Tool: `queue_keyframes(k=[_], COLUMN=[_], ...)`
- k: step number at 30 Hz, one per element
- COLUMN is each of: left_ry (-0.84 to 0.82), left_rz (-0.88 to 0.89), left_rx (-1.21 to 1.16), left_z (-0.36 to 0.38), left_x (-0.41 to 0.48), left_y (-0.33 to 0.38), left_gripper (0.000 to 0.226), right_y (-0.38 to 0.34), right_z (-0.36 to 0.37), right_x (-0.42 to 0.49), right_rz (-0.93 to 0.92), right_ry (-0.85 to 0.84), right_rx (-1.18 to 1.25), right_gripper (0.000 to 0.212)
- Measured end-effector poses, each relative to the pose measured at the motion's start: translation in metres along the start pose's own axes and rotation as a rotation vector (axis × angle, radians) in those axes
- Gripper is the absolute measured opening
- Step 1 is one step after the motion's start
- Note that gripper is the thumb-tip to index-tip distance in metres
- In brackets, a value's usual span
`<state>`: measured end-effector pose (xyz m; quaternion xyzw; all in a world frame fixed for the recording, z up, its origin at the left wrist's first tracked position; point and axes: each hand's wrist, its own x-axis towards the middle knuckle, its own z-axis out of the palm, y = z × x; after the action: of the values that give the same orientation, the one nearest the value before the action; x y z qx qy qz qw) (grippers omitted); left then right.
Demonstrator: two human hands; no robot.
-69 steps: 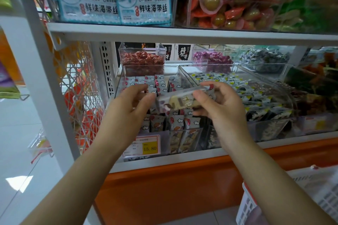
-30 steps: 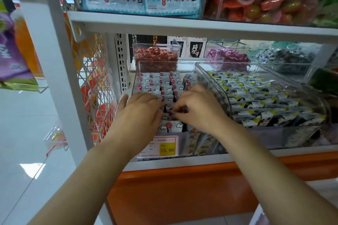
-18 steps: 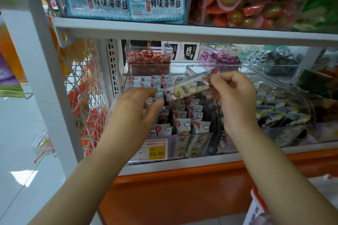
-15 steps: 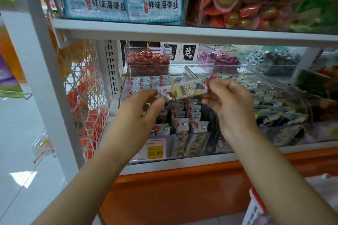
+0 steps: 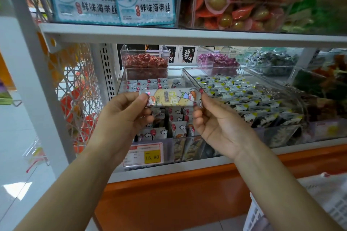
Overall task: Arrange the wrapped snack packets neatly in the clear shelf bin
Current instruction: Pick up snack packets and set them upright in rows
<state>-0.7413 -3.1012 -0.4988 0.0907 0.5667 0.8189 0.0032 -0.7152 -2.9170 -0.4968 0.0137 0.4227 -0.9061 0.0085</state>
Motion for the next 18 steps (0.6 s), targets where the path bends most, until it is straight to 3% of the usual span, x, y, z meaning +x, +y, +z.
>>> queue_keyframes(k=[4, 9, 11, 14, 18], left_ry=[-0.081, -0.119, -0.119, -0.117, -0.074], left_rz=[0.001, 0.149, 0.182, 0.160, 0.153], left_rx=[-0.054, 0.230, 0.340, 0.380, 0.379], left_z=[-0.001, -0.001, -0.001, 0.001, 0.002], left_x=[0.000, -0.004, -0.007, -0.009, -0.010], left_y=[0.003, 0.004, 0.003, 0.004, 0.005], left_gripper=[0.015, 0.014, 0.015, 0.032, 0.028], right_y=[0.002, 0.000, 0.002, 0.003, 0.004], right_z=[-0.001, -0.008, -0.010, -0.011, -0.011], right_x=[0.004, 0.005, 0.005, 0.007, 0.005], right_rz=[-0.006, -0.231, -0.334, -0.432, -0.466], right_ry=[0.030, 0.103, 0.104, 0.115, 0.036], right_rx=[0.025, -0.299, -0.440, -0.509, -0.610], right_gripper=[0.010, 0.022, 0.015, 0.008, 0.011])
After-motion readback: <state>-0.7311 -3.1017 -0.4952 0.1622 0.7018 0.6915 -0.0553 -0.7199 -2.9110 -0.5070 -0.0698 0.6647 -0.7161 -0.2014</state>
